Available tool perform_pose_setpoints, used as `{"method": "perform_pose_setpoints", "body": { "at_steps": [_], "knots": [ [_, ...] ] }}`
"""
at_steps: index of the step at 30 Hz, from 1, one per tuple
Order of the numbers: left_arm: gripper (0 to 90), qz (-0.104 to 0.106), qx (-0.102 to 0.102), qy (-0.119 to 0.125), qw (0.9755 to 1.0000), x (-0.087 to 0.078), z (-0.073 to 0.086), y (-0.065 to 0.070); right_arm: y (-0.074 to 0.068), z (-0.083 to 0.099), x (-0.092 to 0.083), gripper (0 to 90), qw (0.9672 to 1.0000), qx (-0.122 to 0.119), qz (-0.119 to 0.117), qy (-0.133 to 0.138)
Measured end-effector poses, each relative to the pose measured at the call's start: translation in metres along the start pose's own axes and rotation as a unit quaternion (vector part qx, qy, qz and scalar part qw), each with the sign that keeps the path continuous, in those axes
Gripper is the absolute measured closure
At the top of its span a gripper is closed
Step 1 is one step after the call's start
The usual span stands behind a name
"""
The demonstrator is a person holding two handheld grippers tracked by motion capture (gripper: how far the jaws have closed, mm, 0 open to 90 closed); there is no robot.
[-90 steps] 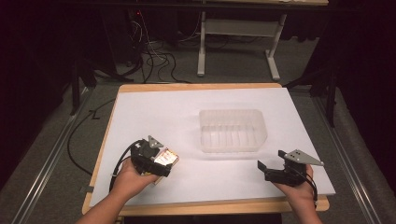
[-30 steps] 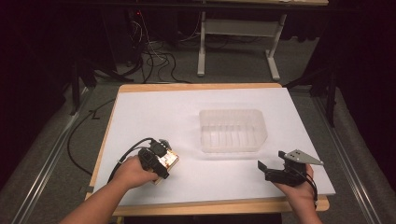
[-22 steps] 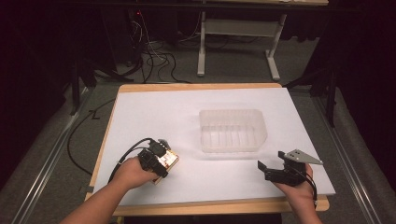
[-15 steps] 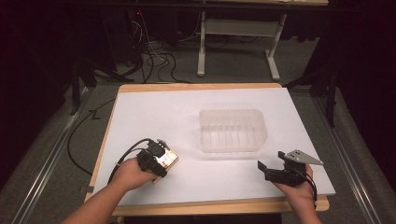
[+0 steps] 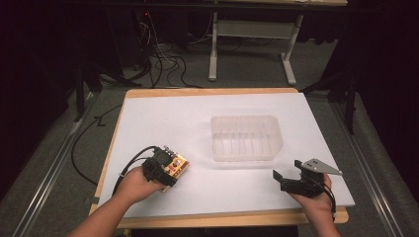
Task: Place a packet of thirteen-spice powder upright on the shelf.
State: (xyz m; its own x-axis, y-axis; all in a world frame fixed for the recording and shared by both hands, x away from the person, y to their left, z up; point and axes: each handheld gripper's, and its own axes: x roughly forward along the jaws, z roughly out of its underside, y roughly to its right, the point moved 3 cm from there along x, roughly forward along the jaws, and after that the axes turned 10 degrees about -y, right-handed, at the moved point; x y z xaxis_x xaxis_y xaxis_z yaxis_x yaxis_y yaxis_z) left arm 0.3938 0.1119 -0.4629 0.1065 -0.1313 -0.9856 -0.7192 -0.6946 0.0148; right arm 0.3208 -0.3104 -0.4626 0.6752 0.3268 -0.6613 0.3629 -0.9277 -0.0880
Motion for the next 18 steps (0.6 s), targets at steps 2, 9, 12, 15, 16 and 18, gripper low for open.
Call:
{"method": "perform_pose_setpoints", "body": {
  "at_steps": [2, 9, 12, 15, 16, 18],
  "knots": [
    [32.7, 0.002, 0.001, 0.004, 1.0, -0.001, 0.0, 0.0, 0.0, 0.0, 0.0, 6.8, 1.0, 0.0, 0.001, 0.002],
    [32.7, 0.006, -0.001, 0.073, 0.9973, -0.01, 0.002, 0.006, 0.003, 0.0, -0.004, 7.0, 0.9999, 0.007, 0.001, 0.008],
    [32.7, 0.006, 0.004, 0.097, 0.9952, -0.011, 0.003, 0.008, 0.002, 0.0, -0.005, 7.8, 0.9999, 0.008, -0.003, 0.013],
    [32.7, 0.004, 0.006, 0.109, 0.994, -0.011, 0.004, 0.01, 0.001, 0.0, -0.005, 7.9, 0.9998, 0.008, -0.003, 0.015],
    [32.7, 0.003, 0.01, 0.119, 0.9928, -0.011, 0.005, 0.011, 0.001, -0.001, -0.004, 7.9, 0.9998, 0.009, -0.003, 0.015],
    [32.7, 0.002, 0.011, 0.133, 0.991, -0.012, 0.006, 0.013, 0.0, 0.0, -0.003, 7.9, 0.9999, 0.006, -0.004, 0.014]
  ]
}}
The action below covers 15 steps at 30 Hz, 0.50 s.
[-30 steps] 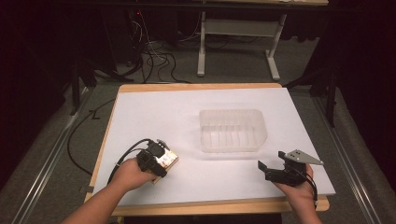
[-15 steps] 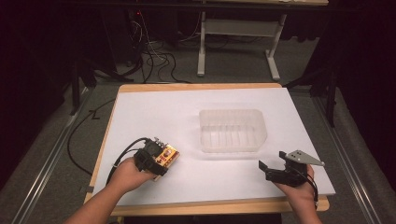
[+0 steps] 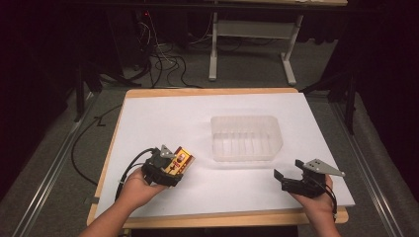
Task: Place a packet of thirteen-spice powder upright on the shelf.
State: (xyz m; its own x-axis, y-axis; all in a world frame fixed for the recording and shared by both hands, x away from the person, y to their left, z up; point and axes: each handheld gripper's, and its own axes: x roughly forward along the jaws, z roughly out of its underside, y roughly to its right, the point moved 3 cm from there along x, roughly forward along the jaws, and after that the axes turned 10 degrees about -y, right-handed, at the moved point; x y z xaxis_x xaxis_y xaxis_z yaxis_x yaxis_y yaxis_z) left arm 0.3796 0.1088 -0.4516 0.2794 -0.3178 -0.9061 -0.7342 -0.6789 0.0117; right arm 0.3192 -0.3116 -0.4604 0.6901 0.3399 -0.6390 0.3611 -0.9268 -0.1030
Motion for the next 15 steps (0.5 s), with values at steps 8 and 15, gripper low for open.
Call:
{"method": "perform_pose_setpoints", "body": {
  "at_steps": [8, 15],
  "knots": [
    [32.7, -0.01, 0.009, 0.068, 0.9976, -0.002, 0.002, 0.01, -0.001, 0.0, 0.0, 8.8, 0.9999, -0.003, -0.009, 0.012],
    [32.8, -0.011, 0.005, 0.134, 0.9909, -0.004, -0.003, 0.022, -0.004, -0.003, -0.005, 12.2, 0.9992, -0.004, -0.02, 0.035]
  ]
}}
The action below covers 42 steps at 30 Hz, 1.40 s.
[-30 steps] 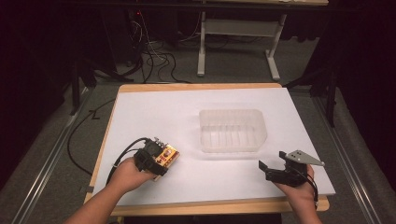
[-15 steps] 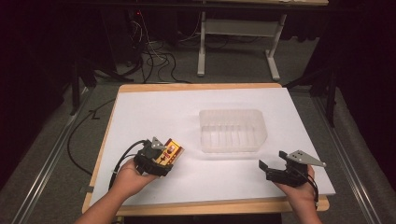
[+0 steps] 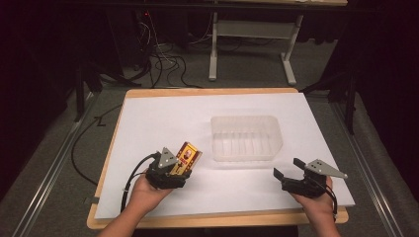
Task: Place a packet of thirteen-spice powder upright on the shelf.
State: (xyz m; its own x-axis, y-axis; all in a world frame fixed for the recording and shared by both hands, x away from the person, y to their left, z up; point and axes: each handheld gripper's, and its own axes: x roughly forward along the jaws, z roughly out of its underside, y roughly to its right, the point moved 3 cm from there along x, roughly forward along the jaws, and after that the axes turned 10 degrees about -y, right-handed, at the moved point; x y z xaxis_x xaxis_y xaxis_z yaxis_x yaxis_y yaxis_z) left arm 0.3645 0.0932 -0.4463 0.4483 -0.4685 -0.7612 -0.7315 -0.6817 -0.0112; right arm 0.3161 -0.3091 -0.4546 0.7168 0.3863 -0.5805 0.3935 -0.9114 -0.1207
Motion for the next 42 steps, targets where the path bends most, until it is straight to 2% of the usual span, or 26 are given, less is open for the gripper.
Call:
{"method": "perform_pose_setpoints", "body": {
  "at_steps": [1, 4, 9, 13, 17, 19, 23, 24, 25, 28, 30, 34, 42],
  "knots": [
    [32.8, 0.001, -0.004, 0.023, 0.9997, -0.001, -0.002, 0.005, -0.001, 0.0, 0.0, 13.0, 1.0, -0.004, -0.002, 0.002],
    [32.8, 0.01, -0.01, 0.054, 0.9984, -0.001, -0.004, 0.012, -0.005, -0.001, -0.001, 14.5, 0.9999, -0.015, -0.001, 0.004],
    [32.8, 0.024, -0.025, 0.076, 0.9965, 0.005, -0.009, 0.016, -0.01, -0.002, 0.0, 14.8, 0.9995, -0.03, -0.003, 0.004],
    [32.8, 0.033, -0.03, 0.091, 0.9948, 0.009, -0.019, 0.024, -0.014, -0.003, 0.0, 14.8, 0.9992, -0.038, -0.007, 0.007],
    [32.8, 0.053, -0.041, 0.114, 0.9912, 0.012, -0.023, 0.034, -0.019, -0.004, 0.001, 16.3, 0.9986, -0.051, -0.008, 0.013],
    [32.8, 0.054, -0.035, 0.116, 0.9912, 0.012, -0.022, 0.037, -0.021, -0.004, 0.002, 16.9, 0.9985, -0.052, -0.011, 0.013],
    [32.8, 0.057, -0.037, 0.119, 0.9907, 0.012, -0.02, 0.038, -0.03, -0.009, 0.004, 17.2, 0.9979, -0.059, -0.019, 0.018],
    [32.8, 0.055, -0.025, 0.127, 0.99, 0.012, -0.019, 0.038, -0.034, -0.011, 0.005, 17.2, 0.9976, -0.064, -0.02, 0.018],
    [32.8, 0.055, -0.025, 0.127, 0.99, 0.012, -0.019, 0.038, -0.034, -0.011, 0.005, 17.2, 0.9976, -0.064, -0.02, 0.018],
    [32.8, 0.05, -0.016, 0.128, 0.9904, 0.011, -0.017, 0.04, -0.048, -0.02, 0.008, 17.6, 0.9969, -0.068, -0.033, 0.021],
    [32.8, 0.049, -0.025, 0.126, 0.9905, 0.008, -0.016, 0.04, -0.054, -0.027, 0.011, 18.3, 0.9965, -0.068, -0.042, 0.023],
    [32.8, 0.043, -0.025, 0.133, 0.9899, 0.006, -0.017, 0.036, -0.067, -0.042, 0.02, 18.1, 0.9959, -0.074, -0.05, 0.018],
    [32.8, 0.034, -0.031, 0.133, 0.99, 0.001, -0.012, 0.03, -0.088, -0.075, 0.039, 17.6, 0.9946, -0.07, -0.07, 0.031]
  ]
}}
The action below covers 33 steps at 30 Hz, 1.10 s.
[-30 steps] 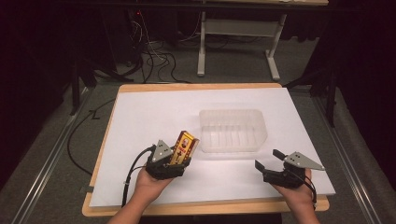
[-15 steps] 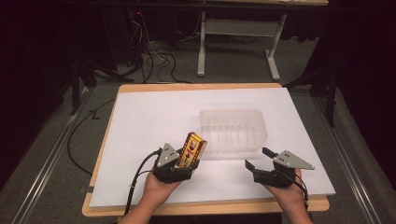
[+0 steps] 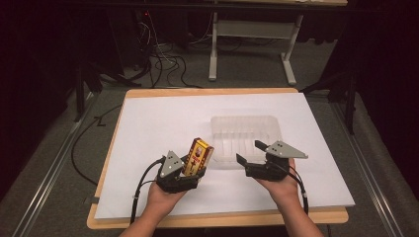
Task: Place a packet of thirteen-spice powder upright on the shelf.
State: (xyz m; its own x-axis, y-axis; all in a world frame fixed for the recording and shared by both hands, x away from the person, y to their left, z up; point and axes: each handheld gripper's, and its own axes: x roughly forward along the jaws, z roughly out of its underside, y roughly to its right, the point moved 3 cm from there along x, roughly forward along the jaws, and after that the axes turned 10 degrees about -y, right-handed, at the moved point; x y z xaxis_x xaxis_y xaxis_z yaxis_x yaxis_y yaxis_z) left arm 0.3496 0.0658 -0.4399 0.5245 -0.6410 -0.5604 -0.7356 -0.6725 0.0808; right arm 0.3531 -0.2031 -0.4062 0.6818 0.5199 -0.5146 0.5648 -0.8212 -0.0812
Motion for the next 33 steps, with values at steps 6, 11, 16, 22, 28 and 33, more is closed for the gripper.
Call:
{"method": "perform_pose_setpoints", "body": {
  "at_steps": [6, 11, 16, 22, 28, 33],
  "knots": [
    [32.8, 0.001, -0.001, 0.004, 1.0, -0.001, 0.001, 0.001, -0.008, -0.01, 0.011, 17.3, 0.9996, 0.006, -0.022, 0.018],
    [32.8, -0.001, -0.001, 0.005, 1.0, 0.0, 0.002, 0.006, -0.018, -0.006, 0.01, 15.9, 0.9991, 0.006, -0.04, 0.014],
    [32.7, -0.004, 0.01, -0.006, 0.9999, 0.009, 0.002, 0.016, -0.031, -0.002, 0.013, 14.9, 0.9967, 0.019, -0.079, 0.005],
    [32.7, 0.005, 0.021, -0.007, 0.9998, 0.015, 0.002, 0.028, -0.04, -0.003, 0.017, 15.2, 0.9951, 0.021, -0.097, 0.004],
    [32.7, 0.008, 0.028, -0.003, 0.9996, 0.015, 0.002, 0.036, -0.045, -0.003, 0.017, 16.1, 0.9946, 0.022, -0.102, 0.003],
    [32.7, 0.007, 0.026, 0.001, 0.9996, 0.017, 0.0, 0.039, -0.048, -0.002, 0.018, 18.1, 0.9937, 0.031, -0.108, -0.002]
  ]
}}
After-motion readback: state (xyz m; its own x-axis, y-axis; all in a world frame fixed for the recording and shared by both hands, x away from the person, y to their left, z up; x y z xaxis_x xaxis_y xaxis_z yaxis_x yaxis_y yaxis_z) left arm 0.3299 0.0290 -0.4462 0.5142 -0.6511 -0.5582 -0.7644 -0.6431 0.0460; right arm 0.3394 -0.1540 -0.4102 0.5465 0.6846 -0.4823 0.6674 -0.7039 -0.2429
